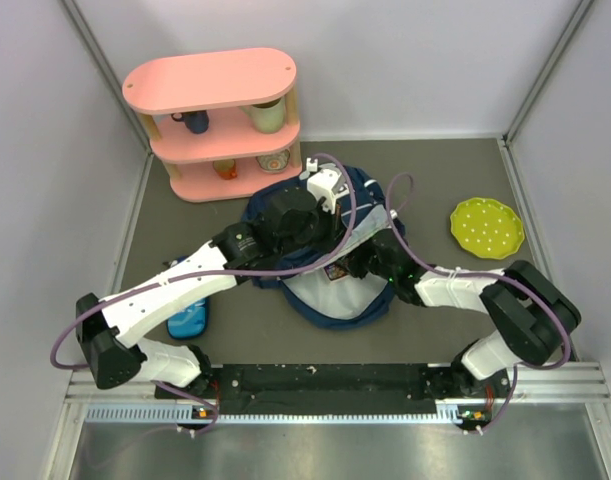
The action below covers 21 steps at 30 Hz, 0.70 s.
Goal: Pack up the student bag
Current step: Place the book in the student bag.
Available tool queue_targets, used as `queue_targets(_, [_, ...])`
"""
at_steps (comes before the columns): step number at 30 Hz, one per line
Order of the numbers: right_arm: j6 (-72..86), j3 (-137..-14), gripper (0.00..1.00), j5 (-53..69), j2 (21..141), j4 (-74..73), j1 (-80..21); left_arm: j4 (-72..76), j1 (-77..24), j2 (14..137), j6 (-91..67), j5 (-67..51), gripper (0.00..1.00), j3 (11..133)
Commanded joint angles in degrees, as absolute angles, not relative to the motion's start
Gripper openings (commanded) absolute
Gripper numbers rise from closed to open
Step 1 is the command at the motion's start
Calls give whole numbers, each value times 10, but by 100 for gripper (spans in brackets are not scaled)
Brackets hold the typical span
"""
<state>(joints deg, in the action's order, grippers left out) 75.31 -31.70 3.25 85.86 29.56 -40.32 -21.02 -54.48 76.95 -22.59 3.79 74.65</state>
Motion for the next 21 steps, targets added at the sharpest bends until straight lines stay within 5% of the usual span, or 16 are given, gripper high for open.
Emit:
queue_targets(1, [683,-341,34,98,817,189,-408,-132,-548,719,-229,43,0,743])
queue_targets(5, [681,-285,48,67,742,175,-408,-139,-548,715,-218,52,0,740])
queue_targets(15, [677,-279,51,-22,618,2,-407,-139,-547,719,-217,54,0,738])
queue_targets(18, [685,-273,66,-41,604,-29,-407,-138,-547,721,-217,53,0,739])
queue_targets(21, [693,-266,69,-52,613,-19,-407,-137,-548,723,-221,46,0,740])
